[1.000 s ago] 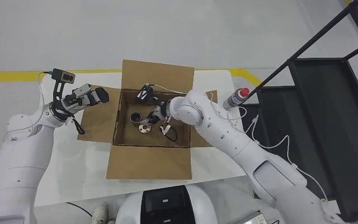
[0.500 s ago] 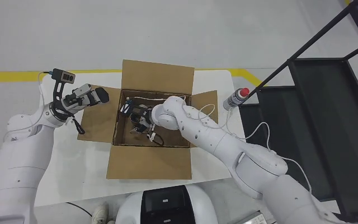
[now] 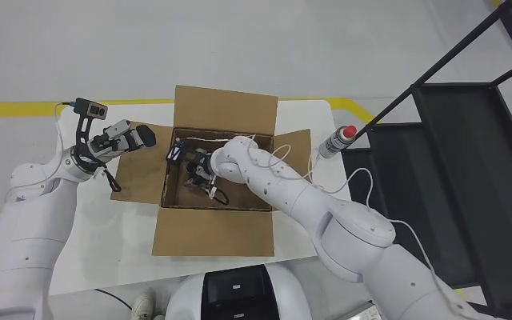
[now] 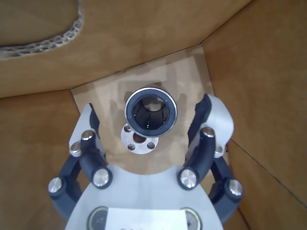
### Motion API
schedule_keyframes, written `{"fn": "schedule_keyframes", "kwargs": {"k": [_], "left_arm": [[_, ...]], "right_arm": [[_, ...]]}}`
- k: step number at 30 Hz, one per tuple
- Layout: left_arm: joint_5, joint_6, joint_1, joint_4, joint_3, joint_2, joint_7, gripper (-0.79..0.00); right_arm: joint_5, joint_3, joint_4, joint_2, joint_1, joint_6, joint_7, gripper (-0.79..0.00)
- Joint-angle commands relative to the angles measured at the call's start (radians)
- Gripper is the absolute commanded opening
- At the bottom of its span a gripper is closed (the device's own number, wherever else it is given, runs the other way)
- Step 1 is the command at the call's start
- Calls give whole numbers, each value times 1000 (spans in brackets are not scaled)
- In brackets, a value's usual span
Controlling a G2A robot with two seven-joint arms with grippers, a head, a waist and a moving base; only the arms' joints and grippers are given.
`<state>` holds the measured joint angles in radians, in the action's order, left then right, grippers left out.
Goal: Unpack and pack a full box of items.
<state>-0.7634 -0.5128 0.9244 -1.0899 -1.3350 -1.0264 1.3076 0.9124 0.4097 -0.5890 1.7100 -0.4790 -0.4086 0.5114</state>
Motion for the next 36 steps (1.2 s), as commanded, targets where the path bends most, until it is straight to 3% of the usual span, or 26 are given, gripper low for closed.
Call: {"fn": "schedule_keyframes", "kwargs": {"k": [1,14,22,24,27,32,36], "left_arm": [[0,0,0,0,0,0,0,0],[0,0,0,0,0,0,0,0],[0,0,0,0,0,0,0,0],[0,0,0,0,0,0,0,0],[0,0,0,0,0,0,0,0],[0,0,0,0,0,0,0,0],[0,0,0,0,0,0,0,0]], "right_arm": [[0,-1,24,11,4,-9,-12,-785],[26,15,106,44,26,-30,-88,-785],[81,62,9,-13,1,-50,-110,-785],[104,88,-64,-47,-23,-66,-98,-785],[133,186,-258,-132,-82,-115,-84,-785],[158,403,-852,-254,-319,-34,217,-785],[155,546,-1145,-310,-501,-61,356,-785]]}}
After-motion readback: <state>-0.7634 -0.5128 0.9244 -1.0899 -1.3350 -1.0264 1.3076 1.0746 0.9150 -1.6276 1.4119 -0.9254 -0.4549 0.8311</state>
